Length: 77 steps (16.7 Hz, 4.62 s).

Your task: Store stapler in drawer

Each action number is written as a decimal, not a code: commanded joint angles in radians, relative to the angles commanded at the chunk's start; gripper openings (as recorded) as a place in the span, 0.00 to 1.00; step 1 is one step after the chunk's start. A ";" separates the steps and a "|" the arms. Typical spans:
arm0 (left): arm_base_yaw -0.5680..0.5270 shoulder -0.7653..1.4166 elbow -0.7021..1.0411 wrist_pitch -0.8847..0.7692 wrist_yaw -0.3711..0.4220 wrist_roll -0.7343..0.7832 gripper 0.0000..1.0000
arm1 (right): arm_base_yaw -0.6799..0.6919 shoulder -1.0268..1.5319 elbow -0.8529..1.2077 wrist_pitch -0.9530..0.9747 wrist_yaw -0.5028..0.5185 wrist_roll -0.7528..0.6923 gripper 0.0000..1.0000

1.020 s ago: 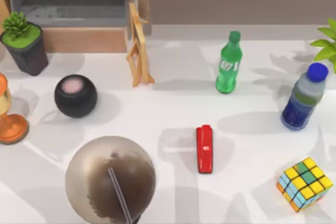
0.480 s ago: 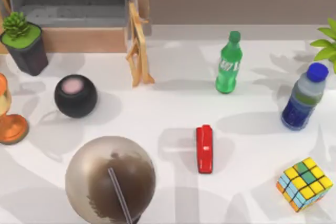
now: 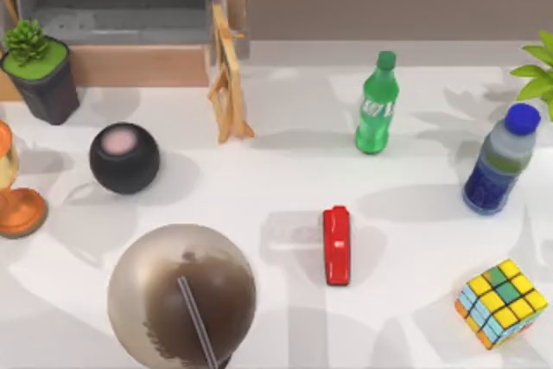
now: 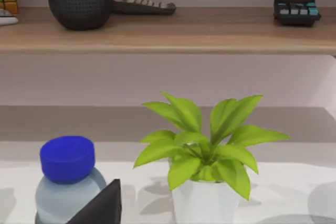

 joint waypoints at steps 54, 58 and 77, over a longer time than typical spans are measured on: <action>0.251 -0.200 -0.495 0.280 0.250 0.015 1.00 | 0.000 0.000 0.000 0.000 0.000 0.000 1.00; 0.266 -0.208 -0.513 0.292 0.265 0.016 1.00 | 0.000 0.000 0.000 0.000 0.000 0.000 1.00; -0.099 -0.504 0.145 -0.685 -0.099 -0.858 1.00 | 0.000 0.000 0.000 0.000 0.000 0.000 1.00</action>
